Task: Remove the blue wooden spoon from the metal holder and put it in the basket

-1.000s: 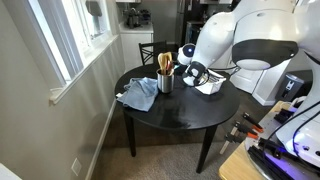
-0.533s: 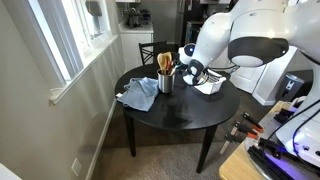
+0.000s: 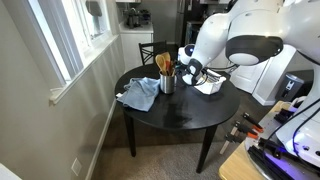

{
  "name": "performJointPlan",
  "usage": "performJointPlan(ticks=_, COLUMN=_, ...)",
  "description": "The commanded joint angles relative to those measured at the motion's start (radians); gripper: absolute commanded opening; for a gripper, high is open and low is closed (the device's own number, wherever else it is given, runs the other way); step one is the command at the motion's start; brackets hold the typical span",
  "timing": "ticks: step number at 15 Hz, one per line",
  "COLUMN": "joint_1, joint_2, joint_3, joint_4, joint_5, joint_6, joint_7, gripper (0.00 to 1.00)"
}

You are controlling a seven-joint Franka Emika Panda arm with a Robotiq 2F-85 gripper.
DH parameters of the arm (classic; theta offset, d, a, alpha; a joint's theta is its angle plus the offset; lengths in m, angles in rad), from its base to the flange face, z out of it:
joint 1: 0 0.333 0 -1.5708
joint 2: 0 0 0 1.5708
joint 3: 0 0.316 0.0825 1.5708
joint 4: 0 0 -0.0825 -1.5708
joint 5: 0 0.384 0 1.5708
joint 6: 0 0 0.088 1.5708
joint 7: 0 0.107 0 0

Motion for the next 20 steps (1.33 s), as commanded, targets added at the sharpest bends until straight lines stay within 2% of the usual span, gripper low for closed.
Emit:
performJointPlan(ticks=1, joint_1=-0.007, joint_2=-0.001, joint_3=0.026, joint_4=0.002, joint_5=0.022, joint_6=0.042, joint_7=-0.068, gripper=1.00)
performJointPlan(ticks=7, joint_1=-0.013, joint_2=0.005, joint_3=0.047, joint_4=0.018, joint_5=0.029, joint_6=0.034, joint_7=-0.109, gripper=1.00)
performJointPlan(ticks=13, joint_1=-0.082, joint_2=-0.005, joint_3=0.075, joint_4=0.100, joint_5=0.015, joint_6=-0.021, joint_7=-0.141, gripper=1.00)
performJointPlan(ticks=14, joint_1=-0.096, joint_2=-0.005, joint_3=0.082, joint_4=0.119, joint_5=0.012, joint_6=-0.031, joint_7=-0.147, gripper=0.81)
performJointPlan(ticks=20, joint_1=-0.158, joint_2=-0.013, joint_3=0.136, joint_4=0.178, joint_5=0.003, joint_6=-0.056, joint_7=-0.181, gripper=0.40)
